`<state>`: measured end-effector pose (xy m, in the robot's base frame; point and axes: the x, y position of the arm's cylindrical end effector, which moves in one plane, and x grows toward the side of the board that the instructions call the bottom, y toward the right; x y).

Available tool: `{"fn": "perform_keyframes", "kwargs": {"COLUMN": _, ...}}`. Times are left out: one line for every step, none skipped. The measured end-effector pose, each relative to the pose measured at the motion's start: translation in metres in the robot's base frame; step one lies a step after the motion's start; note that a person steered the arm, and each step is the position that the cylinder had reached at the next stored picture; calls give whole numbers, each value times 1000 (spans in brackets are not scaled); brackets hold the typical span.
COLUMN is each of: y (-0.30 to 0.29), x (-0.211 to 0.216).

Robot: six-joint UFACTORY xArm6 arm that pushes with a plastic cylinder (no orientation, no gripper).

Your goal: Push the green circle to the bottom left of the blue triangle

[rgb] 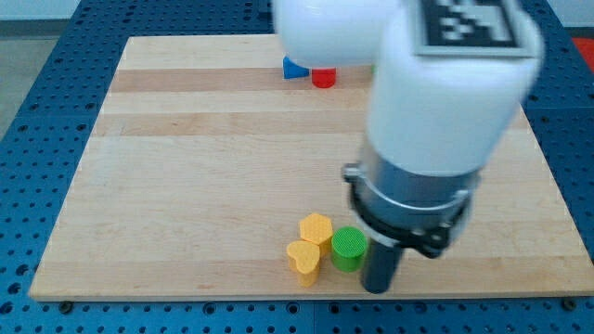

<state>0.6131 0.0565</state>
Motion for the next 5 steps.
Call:
{"fn": "perform_keyframes", "kwargs": {"y": -17, "x": -40}}
{"fn": "perform_keyframes", "kwargs": {"y": -17, "x": -58}}
{"fn": "perform_keyframes", "kwargs": {"y": -17, "x": -40}}
{"fn": "perform_keyframes", "kwargs": {"y": -24, "x": -60}}
{"fn": "perform_keyframes", "kwargs": {"y": -47, "x": -99}}
